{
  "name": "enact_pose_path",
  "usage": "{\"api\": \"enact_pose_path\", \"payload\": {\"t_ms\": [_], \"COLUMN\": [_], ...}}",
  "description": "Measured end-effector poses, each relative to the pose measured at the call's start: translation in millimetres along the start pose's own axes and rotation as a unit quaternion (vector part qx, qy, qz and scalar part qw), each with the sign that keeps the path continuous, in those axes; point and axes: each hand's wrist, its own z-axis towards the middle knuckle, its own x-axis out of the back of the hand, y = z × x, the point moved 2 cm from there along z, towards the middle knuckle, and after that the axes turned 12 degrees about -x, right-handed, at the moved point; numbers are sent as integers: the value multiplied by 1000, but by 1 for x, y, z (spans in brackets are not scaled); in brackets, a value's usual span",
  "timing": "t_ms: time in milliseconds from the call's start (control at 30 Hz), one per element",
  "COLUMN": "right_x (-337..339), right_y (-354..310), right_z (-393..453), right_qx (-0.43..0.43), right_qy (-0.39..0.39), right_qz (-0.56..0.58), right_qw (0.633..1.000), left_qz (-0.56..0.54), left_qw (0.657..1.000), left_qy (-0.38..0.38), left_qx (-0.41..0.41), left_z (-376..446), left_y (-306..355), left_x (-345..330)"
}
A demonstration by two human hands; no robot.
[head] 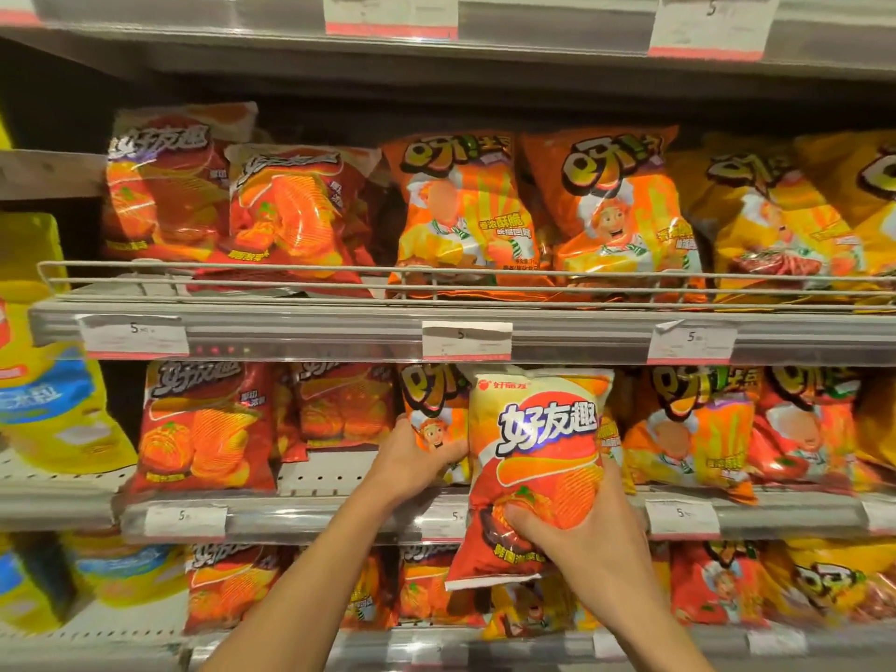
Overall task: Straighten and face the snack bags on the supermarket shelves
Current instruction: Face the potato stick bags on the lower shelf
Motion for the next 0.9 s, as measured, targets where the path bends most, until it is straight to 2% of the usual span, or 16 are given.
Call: {"api": "enact_pose_path", "payload": {"t_ms": [100, 167, 233, 300, 433, 533, 600, 733, 900], "right_x": [-8, -17, -31, -51, -99, -136, -158, -195, -227], "right_y": [-7, -16, -26, -37, -57, -72, -82, -93, -93], "right_z": [-12, -22, -30, -36, -38, -28, -18, 0, 13], "right_qx": [-3, 0, 6, 14, 46, 60, 61, 42, 43], "right_qy": [-13, -30, -51, -77, -116, -102, -81, -45, 8], "right_qz": [-3, -16, -29, -38, -53, -61, -61, -25, -44], "right_qw": [1000, 999, 998, 996, 991, 991, 993, 998, 998], "left_qz": [1, 141, 300, 396, 507, 561, 576, 566, 572], "left_qw": [999, 988, 946, 900, 841, 813, 809, 821, 819], "left_qy": [-27, 17, 82, 121, 123, 95, 61, 46, 1], "left_qx": [-32, -54, -94, -138, -146, -123, -99, -58, -40], "left_z": [-16, -38, -66, -94, -132, -145, -149, -158, -162], "left_y": [0, -8, -22, -32, -51, -70, -81, -96, -97], "left_x": [14, 33, 52, 68, 91, 108, 115, 115, 112]}}
